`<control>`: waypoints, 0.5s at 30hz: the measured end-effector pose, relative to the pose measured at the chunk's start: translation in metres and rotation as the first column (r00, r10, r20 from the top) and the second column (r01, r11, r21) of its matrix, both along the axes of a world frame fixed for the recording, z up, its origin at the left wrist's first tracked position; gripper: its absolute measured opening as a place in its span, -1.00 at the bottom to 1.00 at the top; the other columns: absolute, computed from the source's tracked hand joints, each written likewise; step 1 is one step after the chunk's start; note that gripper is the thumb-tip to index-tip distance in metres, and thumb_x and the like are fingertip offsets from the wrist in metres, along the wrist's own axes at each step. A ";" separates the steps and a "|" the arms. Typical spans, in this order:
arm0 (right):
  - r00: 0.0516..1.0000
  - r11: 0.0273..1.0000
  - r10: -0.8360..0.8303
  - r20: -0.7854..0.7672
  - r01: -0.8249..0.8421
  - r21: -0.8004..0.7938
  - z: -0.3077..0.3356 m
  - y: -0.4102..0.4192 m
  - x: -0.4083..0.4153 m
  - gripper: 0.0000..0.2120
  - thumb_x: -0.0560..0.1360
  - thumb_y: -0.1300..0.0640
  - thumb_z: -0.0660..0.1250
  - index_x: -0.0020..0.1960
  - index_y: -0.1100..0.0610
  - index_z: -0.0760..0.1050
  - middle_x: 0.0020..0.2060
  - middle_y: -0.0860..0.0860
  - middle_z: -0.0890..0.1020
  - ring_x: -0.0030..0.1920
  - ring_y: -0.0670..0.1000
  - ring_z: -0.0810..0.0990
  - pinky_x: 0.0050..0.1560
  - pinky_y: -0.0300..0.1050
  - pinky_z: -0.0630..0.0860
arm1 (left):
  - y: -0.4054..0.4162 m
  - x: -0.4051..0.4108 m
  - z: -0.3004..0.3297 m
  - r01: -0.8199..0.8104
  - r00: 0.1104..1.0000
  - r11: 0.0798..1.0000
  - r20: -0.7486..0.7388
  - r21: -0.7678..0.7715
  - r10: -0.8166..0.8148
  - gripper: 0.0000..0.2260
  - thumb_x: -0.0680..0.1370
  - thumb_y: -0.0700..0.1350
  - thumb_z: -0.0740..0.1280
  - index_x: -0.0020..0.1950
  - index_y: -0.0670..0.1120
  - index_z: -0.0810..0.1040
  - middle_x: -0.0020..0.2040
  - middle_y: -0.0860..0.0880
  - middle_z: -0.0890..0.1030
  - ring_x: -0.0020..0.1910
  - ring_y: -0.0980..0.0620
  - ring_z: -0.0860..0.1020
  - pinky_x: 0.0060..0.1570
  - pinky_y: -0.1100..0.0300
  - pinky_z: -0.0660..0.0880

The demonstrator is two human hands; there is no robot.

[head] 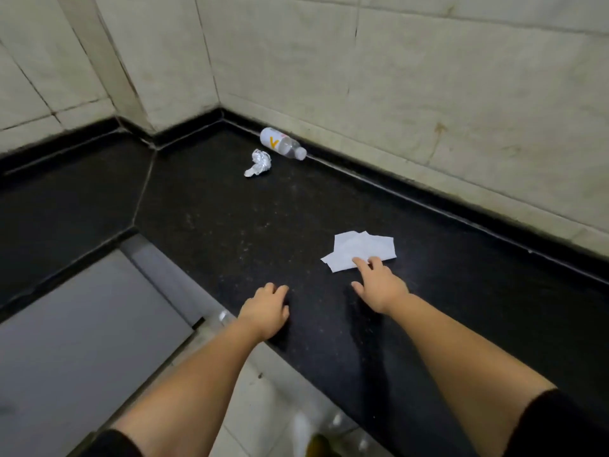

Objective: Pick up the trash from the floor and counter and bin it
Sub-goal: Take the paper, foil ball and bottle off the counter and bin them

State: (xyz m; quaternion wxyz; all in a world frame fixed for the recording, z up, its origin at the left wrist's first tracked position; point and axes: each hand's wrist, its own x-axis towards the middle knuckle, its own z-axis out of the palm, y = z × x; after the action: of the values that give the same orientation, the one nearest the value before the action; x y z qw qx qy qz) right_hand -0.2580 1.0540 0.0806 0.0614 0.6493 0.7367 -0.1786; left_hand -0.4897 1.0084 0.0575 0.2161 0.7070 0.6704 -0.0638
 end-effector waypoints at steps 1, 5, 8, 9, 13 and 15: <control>1.000 1.000 -0.015 0.003 0.015 0.001 -0.003 0.012 -0.002 -0.46 0.60 -0.06 0.13 0.52 -0.04 0.05 0.49 0.12 0.12 0.36 0.20 0.35 0.19 0.10 0.47 | 0.007 -0.002 -0.005 0.024 1.000 1.000 -0.014 0.002 -0.024 -0.56 0.62 0.00 0.12 0.49 -0.05 0.20 0.43 -0.14 0.30 0.39 -0.17 0.33 0.32 -0.10 0.40; 0.998 0.997 -0.054 0.044 0.057 -0.056 -0.016 0.058 -0.009 -0.40 0.59 -0.12 0.13 0.54 -0.12 -0.05 0.54 0.10 -0.03 0.38 0.19 0.32 0.26 0.11 0.40 | 0.024 -0.008 -0.019 0.127 0.985 0.992 -0.124 0.024 -0.123 -0.57 0.61 0.02 0.13 0.47 -0.04 0.23 0.44 -0.13 0.26 0.41 -0.15 0.27 0.33 -0.05 0.35; 0.990 0.994 -0.016 0.139 0.031 -0.109 -0.023 0.081 -0.012 -0.43 0.56 -0.13 0.18 0.51 -0.05 0.08 0.47 0.12 0.14 0.37 0.19 0.29 0.21 0.08 0.42 | 0.030 -0.015 -0.021 0.199 0.969 0.979 -0.159 0.049 -0.189 -0.58 0.62 0.01 0.13 0.46 -0.05 0.23 0.42 -0.14 0.28 0.38 -0.15 0.29 0.30 -0.03 0.35; 0.988 0.992 -0.004 0.156 0.023 -0.120 -0.024 0.088 -0.013 -0.47 0.56 -0.11 0.20 0.46 -0.01 0.17 0.41 0.13 0.22 0.35 0.19 0.29 0.18 0.07 0.43 | 0.032 -0.018 -0.020 0.228 0.962 0.972 -0.168 0.050 -0.217 -0.58 0.62 0.01 0.12 0.46 -0.05 0.23 0.42 -0.14 0.28 0.37 -0.16 0.30 0.30 -0.03 0.35; 0.997 0.981 -0.065 0.040 0.072 -0.182 -0.026 0.113 -0.020 -0.62 0.54 0.11 0.23 0.33 0.15 0.34 0.22 0.19 0.50 0.22 0.21 0.51 0.18 0.07 0.48 | 0.041 -0.027 -0.017 0.309 0.941 0.950 -0.157 0.033 -0.300 -0.59 0.62 0.00 0.11 0.46 -0.04 0.24 0.40 -0.13 0.29 0.33 -0.14 0.33 0.26 0.00 0.35; 0.995 0.972 -0.101 0.011 0.101 -0.214 -0.024 0.126 -0.026 -0.65 0.53 0.19 0.20 0.31 0.19 0.39 0.20 0.20 0.55 0.21 0.21 0.54 0.21 0.04 0.47 | 0.048 -0.031 -0.017 0.355 0.928 0.934 -0.134 0.036 -0.348 -0.61 0.62 0.00 0.11 0.43 -0.04 0.26 0.37 -0.11 0.32 0.28 -0.12 0.36 0.23 0.01 0.37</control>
State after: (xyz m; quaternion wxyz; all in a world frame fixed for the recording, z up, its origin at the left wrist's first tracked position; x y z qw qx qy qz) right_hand -0.2842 1.1798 0.0570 0.1220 0.6753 0.6793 -0.2601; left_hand -0.5209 1.0567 0.0402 0.1371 0.8163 0.5469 -0.1257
